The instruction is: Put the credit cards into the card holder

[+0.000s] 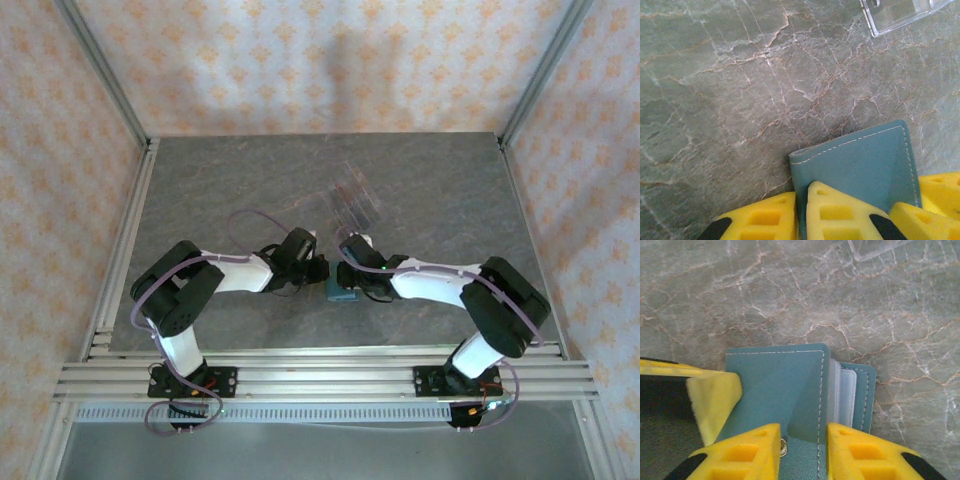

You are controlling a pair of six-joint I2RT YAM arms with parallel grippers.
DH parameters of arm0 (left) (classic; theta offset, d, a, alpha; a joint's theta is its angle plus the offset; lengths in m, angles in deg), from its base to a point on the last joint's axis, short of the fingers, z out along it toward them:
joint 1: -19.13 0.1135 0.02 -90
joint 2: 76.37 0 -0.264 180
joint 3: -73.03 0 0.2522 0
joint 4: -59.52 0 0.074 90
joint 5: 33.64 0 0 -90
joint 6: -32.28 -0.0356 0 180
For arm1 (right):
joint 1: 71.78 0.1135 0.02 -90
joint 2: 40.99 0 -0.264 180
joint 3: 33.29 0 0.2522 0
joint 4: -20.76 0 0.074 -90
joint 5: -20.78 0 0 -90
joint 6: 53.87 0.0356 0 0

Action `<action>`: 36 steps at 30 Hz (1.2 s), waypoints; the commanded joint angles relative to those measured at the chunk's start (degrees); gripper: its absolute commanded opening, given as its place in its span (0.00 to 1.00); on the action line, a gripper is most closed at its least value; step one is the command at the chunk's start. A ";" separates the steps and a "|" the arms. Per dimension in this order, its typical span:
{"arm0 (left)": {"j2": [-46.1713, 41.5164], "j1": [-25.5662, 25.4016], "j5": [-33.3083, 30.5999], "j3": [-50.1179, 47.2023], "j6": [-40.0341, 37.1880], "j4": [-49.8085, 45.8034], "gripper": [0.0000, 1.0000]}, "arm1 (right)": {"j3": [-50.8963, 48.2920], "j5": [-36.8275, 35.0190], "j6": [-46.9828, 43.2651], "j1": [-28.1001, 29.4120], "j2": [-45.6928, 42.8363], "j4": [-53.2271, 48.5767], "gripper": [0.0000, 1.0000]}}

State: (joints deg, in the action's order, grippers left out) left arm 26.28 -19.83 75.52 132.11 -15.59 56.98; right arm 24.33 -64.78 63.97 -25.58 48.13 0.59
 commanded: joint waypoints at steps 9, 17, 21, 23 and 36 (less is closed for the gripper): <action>8.62 -2.43 0.61 -3.20 2.84 -2.74 0.12 | 2.18 2.38 -0.95 2.10 -2.73 0.03 0.15; 7.21 -2.70 1.50 -3.65 4.53 -1.62 0.13 | 3.09 4.31 -0.36 2.23 -1.61 1.31 0.03; 3.62 -2.67 0.97 -4.45 4.39 -2.99 0.16 | 4.09 0.71 -0.74 2.23 -1.89 -2.46 0.00; 2.15 -2.66 0.64 -4.63 4.32 -3.85 0.19 | 4.26 -1.45 -0.96 2.23 -2.54 -4.25 0.00; -8.64 -0.96 0.43 -9.05 3.93 -8.61 0.43 | 7.85 -5.85 -2.65 5.19 -3.35 -10.23 0.00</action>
State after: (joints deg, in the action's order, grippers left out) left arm 19.17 -21.01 75.80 126.50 -12.07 58.64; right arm 30.23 -68.43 62.42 -21.49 45.73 -7.19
